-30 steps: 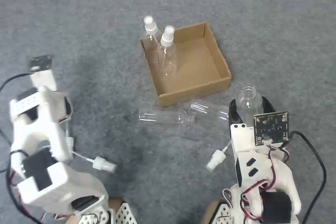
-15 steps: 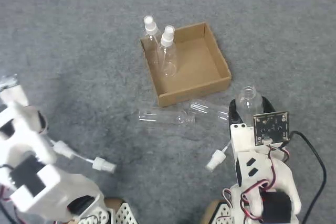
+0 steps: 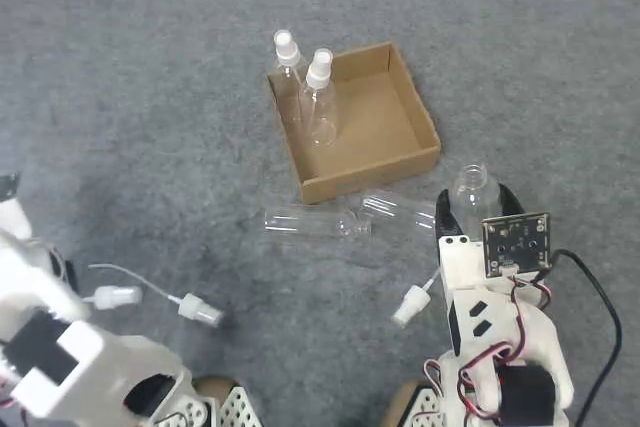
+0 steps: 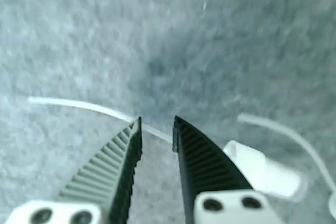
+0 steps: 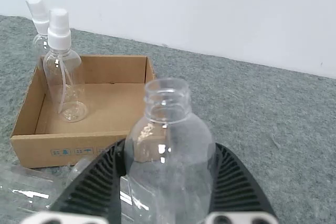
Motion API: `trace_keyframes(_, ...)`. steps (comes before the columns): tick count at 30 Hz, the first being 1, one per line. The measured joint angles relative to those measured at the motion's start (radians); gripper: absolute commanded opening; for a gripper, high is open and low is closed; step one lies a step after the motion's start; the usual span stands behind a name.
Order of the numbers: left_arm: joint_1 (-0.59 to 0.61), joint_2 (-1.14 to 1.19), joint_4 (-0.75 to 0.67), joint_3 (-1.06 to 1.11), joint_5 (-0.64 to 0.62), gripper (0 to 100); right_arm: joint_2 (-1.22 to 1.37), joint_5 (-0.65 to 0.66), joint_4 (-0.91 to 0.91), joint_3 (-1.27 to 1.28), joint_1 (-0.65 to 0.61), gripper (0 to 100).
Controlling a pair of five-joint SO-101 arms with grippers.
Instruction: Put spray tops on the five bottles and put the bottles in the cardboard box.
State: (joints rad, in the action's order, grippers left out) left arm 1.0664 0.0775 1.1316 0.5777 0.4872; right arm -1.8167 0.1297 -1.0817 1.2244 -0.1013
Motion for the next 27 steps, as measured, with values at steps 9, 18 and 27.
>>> trace_keyframes(9,0.031,0.000,0.146,-0.081,0.041,18,0.000,0.000,0.000,0.000,0.000,6.1)
trace_keyframes(18,0.031,0.000,0.311,-0.239,0.184,18,0.000,0.000,0.000,0.000,0.000,6.1)
trace_keyframes(27,0.031,0.000,0.330,-0.304,0.405,18,0.000,0.000,0.000,0.000,0.000,6.1)
